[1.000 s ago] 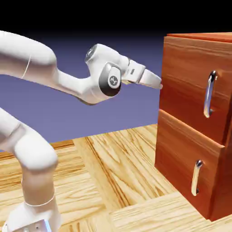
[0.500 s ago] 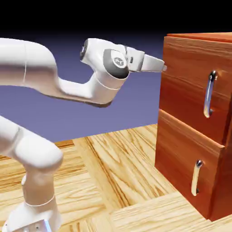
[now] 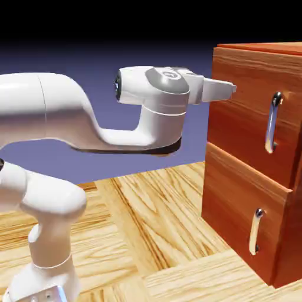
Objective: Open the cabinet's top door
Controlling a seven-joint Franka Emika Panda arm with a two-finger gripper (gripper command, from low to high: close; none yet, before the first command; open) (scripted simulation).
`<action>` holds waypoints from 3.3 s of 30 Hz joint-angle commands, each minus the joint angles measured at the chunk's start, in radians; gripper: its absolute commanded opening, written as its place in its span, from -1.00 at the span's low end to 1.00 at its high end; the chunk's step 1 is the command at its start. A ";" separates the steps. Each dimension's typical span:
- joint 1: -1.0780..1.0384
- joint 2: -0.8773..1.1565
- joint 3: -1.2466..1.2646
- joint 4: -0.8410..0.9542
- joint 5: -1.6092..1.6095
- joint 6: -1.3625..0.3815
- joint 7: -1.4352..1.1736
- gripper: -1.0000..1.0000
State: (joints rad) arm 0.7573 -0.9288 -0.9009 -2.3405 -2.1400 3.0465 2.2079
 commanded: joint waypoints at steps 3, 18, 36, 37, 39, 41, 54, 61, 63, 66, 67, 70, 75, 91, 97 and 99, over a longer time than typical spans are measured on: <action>0.045 -0.022 -0.055 0.029 -0.131 0.001 0.089 0.00; 0.262 -0.126 -0.316 0.165 -0.751 0.003 0.515 0.00; 0.072 0.036 -0.162 0.016 -0.712 -0.207 0.689 -1.00; 0.036 0.040 -0.134 -0.011 -0.692 -0.225 0.689 -1.00; -0.037 0.046 -0.075 -0.062 -0.652 -0.258 0.689 -1.00; -0.109 0.048 -0.013 -0.113 -0.607 -0.291 0.686 -1.00; -0.566 0.014 0.445 -0.363 -0.285 -0.412 0.690 -1.00; -0.791 -0.041 0.698 -0.443 -0.088 -0.404 0.689 -1.00; -0.858 -0.060 0.771 -0.458 -0.033 -0.388 0.690 -1.00; -0.962 -0.095 0.879 -0.479 0.054 -0.353 0.689 -1.00; -0.998 -0.109 0.916 -0.485 0.085 -0.338 0.687 -1.00; -1.107 -0.149 1.014 -0.497 0.160 -0.280 0.690 -1.00; -1.228 -0.235 1.135 -0.528 0.329 -0.216 0.625 -1.00; -0.993 -0.424 1.417 -0.610 1.018 -0.670 0.223 -1.00; -0.941 -0.398 1.610 -0.529 1.232 -0.931 0.188 -1.00; -0.947 -0.378 1.677 -0.484 1.296 -1.018 0.185 -1.00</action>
State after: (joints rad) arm -0.1893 -1.3072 0.7755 -2.8243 -0.8447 2.0301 2.3926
